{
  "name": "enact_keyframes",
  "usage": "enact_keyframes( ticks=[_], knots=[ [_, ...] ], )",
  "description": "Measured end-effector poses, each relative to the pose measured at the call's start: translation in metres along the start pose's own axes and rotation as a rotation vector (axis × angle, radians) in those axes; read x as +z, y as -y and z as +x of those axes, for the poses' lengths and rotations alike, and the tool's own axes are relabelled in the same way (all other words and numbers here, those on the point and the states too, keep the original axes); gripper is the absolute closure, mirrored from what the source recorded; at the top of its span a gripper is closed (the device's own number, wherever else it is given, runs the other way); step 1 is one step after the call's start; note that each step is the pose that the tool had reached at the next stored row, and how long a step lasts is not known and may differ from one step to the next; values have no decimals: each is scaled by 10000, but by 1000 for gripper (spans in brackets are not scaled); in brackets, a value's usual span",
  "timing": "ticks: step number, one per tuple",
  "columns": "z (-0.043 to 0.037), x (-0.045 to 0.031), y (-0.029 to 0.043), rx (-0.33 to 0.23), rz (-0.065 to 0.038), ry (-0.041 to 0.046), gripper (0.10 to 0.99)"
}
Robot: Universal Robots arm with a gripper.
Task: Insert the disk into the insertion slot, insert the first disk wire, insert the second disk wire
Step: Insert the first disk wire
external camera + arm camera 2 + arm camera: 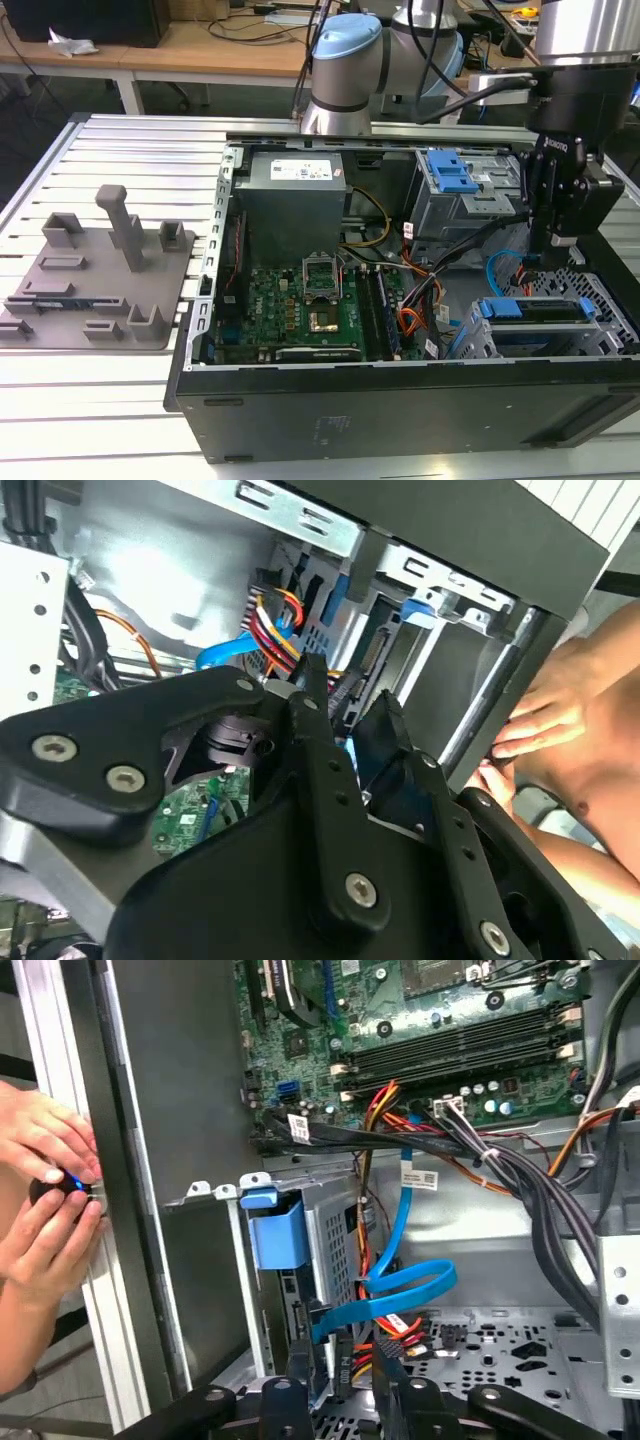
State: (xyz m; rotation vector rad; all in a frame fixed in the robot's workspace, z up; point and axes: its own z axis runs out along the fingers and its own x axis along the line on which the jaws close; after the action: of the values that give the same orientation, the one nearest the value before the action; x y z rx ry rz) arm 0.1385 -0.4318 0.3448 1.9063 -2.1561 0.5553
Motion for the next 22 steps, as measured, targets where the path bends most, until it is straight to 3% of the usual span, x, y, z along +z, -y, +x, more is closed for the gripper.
enact_keyframes(
  ticks=[3, 8, 10, 12, 13, 22],
  knots=[
    [-6, -2, 0, -15, 22, -141, 706],
    [-9, -4, -1, -19, 24, -148, 706],
    [-9, -4, -1, -18, 24, -149, 855],
    [-10, -4, -1, -19, 24, -149, 855],
    [-10, -3, -1, -19, 24, -149, 918],
    [-28, -2, -4, -21, 26, -155, 906]
  ],
)
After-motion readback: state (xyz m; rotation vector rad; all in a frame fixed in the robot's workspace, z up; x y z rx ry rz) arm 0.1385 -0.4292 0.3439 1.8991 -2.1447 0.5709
